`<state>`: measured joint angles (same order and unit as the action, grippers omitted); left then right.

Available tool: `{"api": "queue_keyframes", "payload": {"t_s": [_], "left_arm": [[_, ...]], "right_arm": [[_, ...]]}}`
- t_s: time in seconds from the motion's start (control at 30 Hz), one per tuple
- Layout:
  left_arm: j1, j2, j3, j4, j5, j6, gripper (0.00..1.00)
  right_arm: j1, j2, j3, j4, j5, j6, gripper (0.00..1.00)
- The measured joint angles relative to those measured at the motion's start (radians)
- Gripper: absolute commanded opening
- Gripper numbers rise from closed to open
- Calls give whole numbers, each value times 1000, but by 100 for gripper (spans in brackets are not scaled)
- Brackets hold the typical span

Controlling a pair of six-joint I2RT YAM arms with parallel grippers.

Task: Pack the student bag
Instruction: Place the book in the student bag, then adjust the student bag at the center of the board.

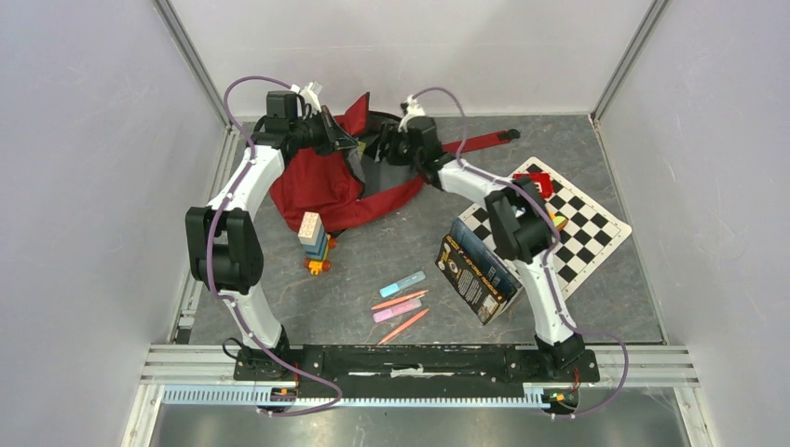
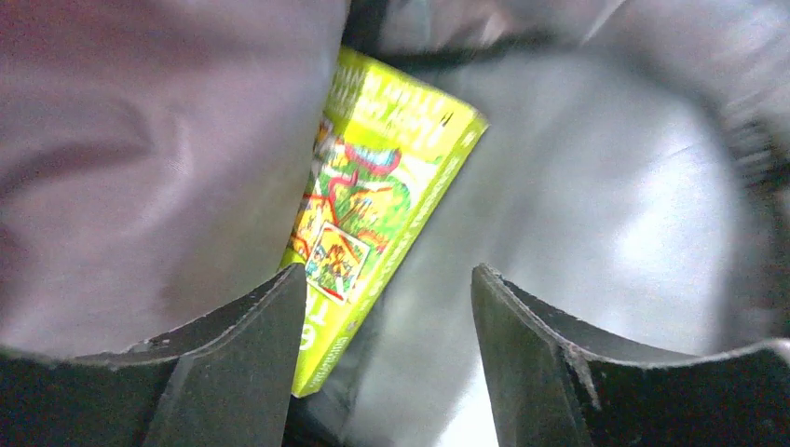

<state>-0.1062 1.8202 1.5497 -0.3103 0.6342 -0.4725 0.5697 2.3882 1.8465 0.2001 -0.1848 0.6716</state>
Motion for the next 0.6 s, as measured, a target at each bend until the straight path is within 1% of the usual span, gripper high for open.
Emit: {"api": "queue_keyframes", "payload": {"t_s": [0.1,0.23,0.37,0.6], "left_arm": [[0,0,0,2,-1,0,2],[0,0,0,2,-1,0,2],[0,0,0,2,-1,0,2],[0,0,3,-8,-2,8,2]], "right_arm": [[-53,-113,-58,-13,33,-72,73],[-119,-200,-82,-14,66,-151,73],[-154,-208,-82,-47,120,-213,72],[-138,-154,-82,-121,187,-293,70]]}}
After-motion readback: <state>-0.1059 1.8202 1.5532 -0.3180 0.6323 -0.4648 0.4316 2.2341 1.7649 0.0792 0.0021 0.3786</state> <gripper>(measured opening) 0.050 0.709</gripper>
